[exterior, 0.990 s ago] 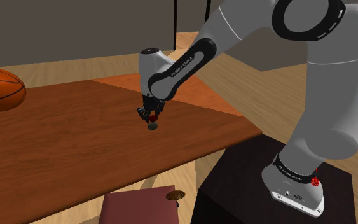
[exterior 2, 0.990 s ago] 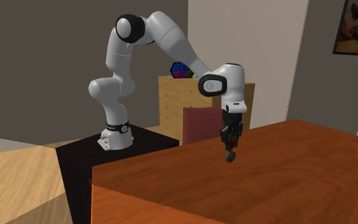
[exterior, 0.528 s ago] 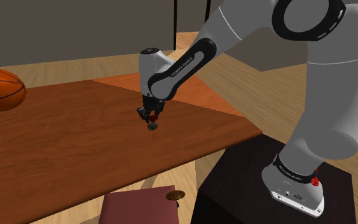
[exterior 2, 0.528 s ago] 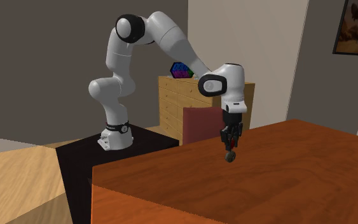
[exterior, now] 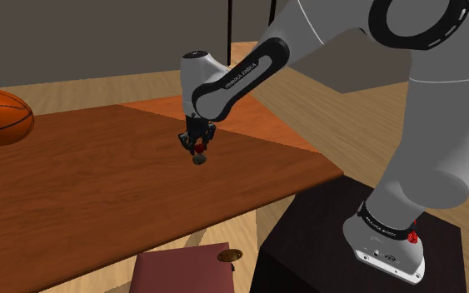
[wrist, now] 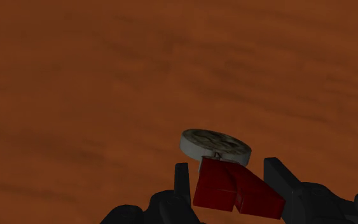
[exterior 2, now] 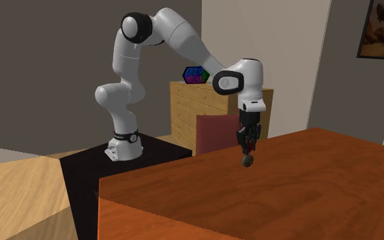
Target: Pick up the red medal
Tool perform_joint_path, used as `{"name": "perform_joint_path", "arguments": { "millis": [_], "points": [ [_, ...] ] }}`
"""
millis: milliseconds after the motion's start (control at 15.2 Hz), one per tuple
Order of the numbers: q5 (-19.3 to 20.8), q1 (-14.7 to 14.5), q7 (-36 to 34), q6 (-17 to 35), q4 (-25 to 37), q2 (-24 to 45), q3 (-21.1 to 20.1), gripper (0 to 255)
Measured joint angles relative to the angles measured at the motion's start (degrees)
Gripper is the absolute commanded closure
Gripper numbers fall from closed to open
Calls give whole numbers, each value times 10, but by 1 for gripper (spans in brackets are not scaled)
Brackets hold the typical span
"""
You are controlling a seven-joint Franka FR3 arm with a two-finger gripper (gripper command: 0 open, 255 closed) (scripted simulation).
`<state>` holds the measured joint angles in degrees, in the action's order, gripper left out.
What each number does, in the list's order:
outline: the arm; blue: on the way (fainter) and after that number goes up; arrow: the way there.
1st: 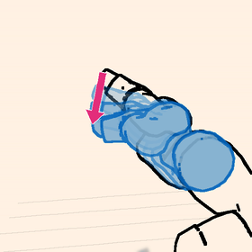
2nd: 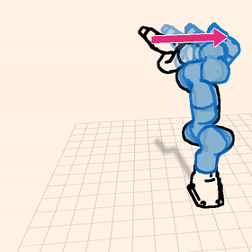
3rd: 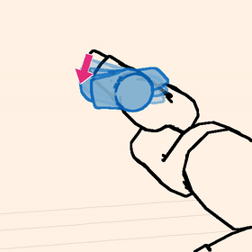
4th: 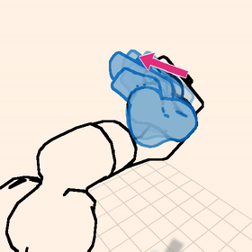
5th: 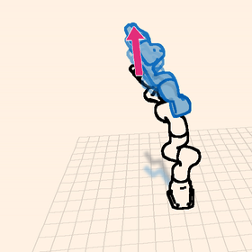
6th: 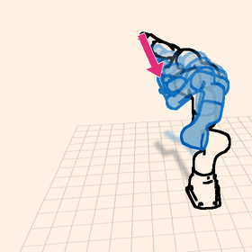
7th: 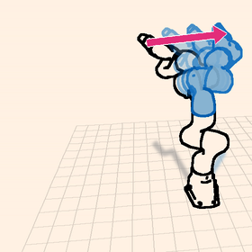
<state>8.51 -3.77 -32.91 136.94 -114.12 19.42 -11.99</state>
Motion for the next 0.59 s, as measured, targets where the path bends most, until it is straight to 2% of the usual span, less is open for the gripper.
{"name": "perform_joint_path", "arguments": {
  "millis": [594],
  "points": [
    [-15, 5, 12, -56, 19, -38, -6, 255]
  ]
}}
